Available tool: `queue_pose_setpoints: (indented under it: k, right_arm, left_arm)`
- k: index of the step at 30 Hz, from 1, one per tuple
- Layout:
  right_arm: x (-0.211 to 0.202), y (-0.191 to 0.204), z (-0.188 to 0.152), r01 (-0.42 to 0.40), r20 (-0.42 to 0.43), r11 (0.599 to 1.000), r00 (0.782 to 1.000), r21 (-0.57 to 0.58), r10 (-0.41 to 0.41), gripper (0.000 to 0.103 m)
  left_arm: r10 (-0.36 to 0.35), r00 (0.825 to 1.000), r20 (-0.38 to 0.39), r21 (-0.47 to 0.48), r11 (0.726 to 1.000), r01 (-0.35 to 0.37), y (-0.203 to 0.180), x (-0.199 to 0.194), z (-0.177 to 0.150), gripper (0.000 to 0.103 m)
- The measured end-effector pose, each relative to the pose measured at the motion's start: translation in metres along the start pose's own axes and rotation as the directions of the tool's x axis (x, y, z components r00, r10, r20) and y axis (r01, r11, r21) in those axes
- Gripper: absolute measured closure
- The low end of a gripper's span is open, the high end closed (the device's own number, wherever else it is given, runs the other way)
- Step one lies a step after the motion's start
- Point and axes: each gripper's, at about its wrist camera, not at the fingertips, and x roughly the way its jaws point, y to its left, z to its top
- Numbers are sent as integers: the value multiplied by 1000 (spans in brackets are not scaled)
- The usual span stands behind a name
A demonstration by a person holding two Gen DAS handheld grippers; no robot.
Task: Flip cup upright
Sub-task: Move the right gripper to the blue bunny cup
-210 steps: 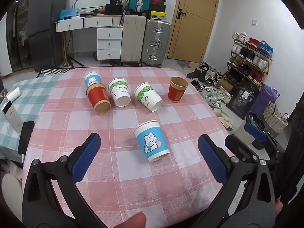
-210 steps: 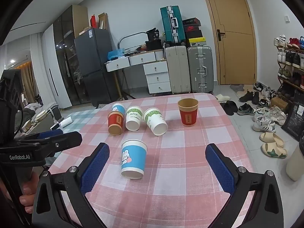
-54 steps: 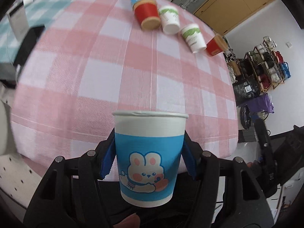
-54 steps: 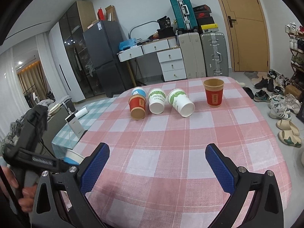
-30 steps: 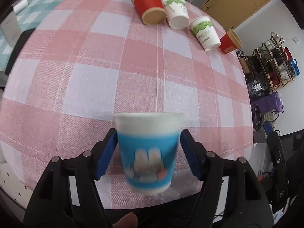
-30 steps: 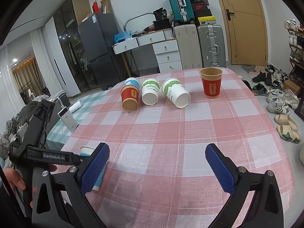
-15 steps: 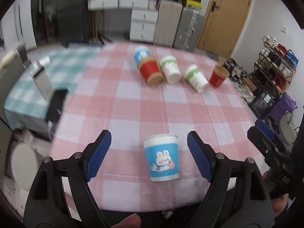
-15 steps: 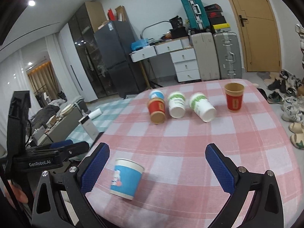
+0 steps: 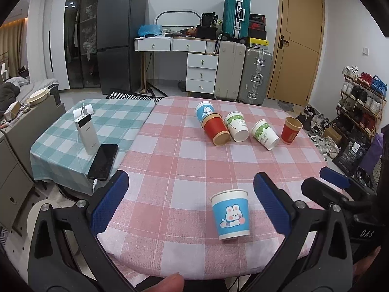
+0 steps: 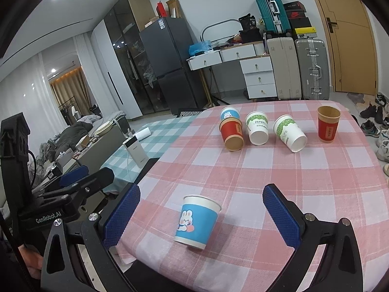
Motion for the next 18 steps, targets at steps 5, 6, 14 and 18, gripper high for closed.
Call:
queue_pose_setpoints:
  k: [5, 6, 14, 18]
  right_arm:
    - [3, 9, -2, 10, -26, 1000, 1000, -18, -10, 0]
    - [3, 11, -2, 11, -28, 1000, 1000, -22, -12, 0]
    - [57, -1, -7, 27, -231, 999, 973, 33, -19, 0]
    - [95, -22, -14, 55, -381, 988, 924, 145, 5, 0]
  left_arm:
    - [-16, 1000, -18, -20, 1000, 16, 8, 0, -9, 0]
    - [-19, 1000, -19, -23, 1000, 19, 8, 2, -11, 0]
    - [-33, 998, -47, -51, 998, 30, 22, 19, -27, 0]
    - [-29, 996, -79, -86, 996, 22, 35, 32, -32, 0]
